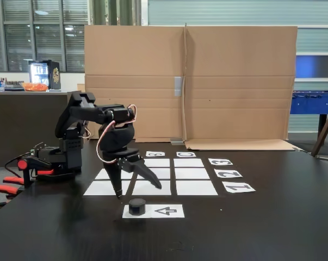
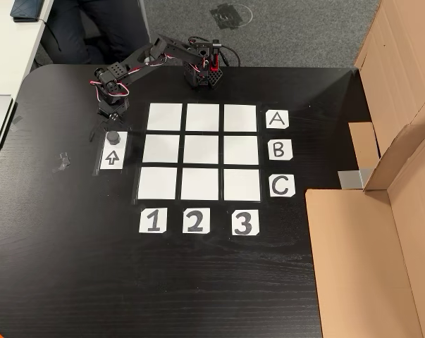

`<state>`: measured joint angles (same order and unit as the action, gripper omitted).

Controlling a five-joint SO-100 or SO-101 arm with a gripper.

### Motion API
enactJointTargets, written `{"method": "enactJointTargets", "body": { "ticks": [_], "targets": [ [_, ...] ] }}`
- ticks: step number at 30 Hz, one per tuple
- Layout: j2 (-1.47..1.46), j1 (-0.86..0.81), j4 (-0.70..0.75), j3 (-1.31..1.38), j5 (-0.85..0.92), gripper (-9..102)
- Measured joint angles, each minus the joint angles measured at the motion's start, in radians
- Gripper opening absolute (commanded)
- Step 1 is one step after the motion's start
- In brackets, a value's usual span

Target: Pick up a new token and place it in the grid on square A2.

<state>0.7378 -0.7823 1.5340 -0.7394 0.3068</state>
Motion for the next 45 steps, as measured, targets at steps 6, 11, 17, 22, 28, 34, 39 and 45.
{"method": "enactJointTargets", "body": {
  "ticks": [6,11,17,22,28,34,39,45],
  "targets": [
    [-0.034,0.000,0.040,0.069,0.017,64],
    [-0.060,-0.002,0.040,0.100,0.018,62],
    [-0.072,-0.002,0.044,0.107,0.020,61],
    [-0.095,-0.002,0.044,0.118,0.028,60],
    [-0.121,-0.006,0.044,0.150,0.037,59],
    [-0.202,-0.014,0.087,0.273,0.037,59],
    [-0.216,-0.018,0.104,0.311,0.040,59],
    [-0.216,-0.017,0.104,0.316,0.055,59]
  ]
}}
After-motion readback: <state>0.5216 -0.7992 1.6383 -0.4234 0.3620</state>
